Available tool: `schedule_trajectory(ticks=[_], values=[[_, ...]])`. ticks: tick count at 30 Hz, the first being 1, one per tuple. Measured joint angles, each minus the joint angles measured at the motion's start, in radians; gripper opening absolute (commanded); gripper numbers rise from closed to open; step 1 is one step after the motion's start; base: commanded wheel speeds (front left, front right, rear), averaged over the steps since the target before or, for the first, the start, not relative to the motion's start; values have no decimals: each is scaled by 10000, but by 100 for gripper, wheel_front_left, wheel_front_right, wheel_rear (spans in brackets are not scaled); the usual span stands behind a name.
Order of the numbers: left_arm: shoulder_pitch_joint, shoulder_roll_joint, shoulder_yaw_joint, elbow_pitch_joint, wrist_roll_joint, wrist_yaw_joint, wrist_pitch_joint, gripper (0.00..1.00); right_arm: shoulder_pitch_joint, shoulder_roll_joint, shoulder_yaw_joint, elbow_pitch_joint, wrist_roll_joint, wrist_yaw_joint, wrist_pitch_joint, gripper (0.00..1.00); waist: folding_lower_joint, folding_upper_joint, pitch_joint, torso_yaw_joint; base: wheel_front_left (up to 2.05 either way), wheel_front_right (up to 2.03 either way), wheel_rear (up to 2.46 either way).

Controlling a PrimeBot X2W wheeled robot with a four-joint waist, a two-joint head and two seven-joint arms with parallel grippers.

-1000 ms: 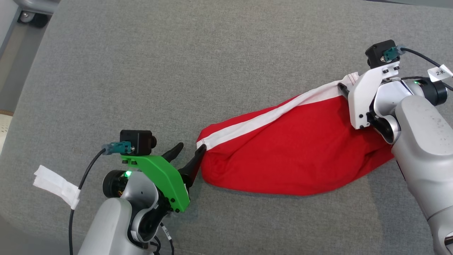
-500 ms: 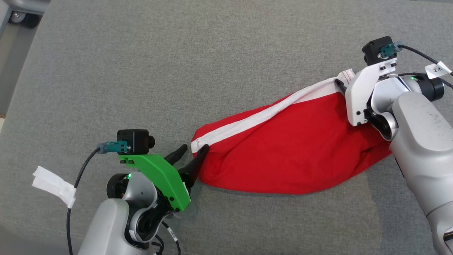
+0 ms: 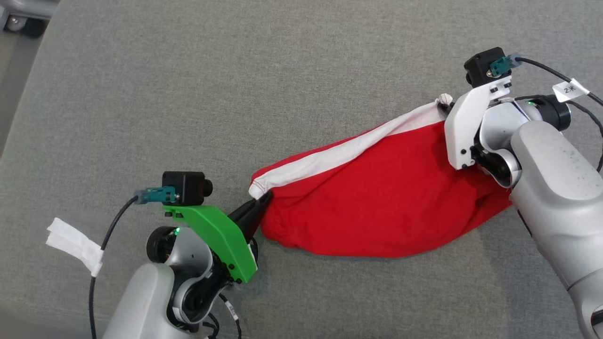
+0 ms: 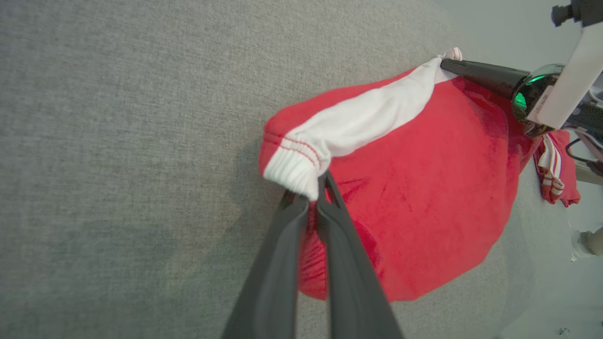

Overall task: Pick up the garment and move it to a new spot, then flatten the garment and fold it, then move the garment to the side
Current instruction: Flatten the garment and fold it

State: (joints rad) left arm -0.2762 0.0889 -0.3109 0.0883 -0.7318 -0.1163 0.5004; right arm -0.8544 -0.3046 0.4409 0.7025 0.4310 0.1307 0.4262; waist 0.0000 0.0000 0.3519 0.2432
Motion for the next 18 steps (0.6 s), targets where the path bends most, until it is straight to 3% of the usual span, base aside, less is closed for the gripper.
schedule_trajectory(ticks=[7,11,18], values=[[10,372,541,-951,-328,-8,-190,0,91,-420,-15,-1104,1220,0,-844,0,0,0,-490,-276,0,0,0],[230,514,980,-1939,-673,205,-221,0,381,-851,-364,-2023,1850,2,-1147,0,-1,0,-904,-525,0,0,0],[682,719,1365,-4278,-1064,629,232,0,1044,-1611,-1705,-4192,2568,19,-1057,0,-1,0,-1679,-1149,0,0,0]])
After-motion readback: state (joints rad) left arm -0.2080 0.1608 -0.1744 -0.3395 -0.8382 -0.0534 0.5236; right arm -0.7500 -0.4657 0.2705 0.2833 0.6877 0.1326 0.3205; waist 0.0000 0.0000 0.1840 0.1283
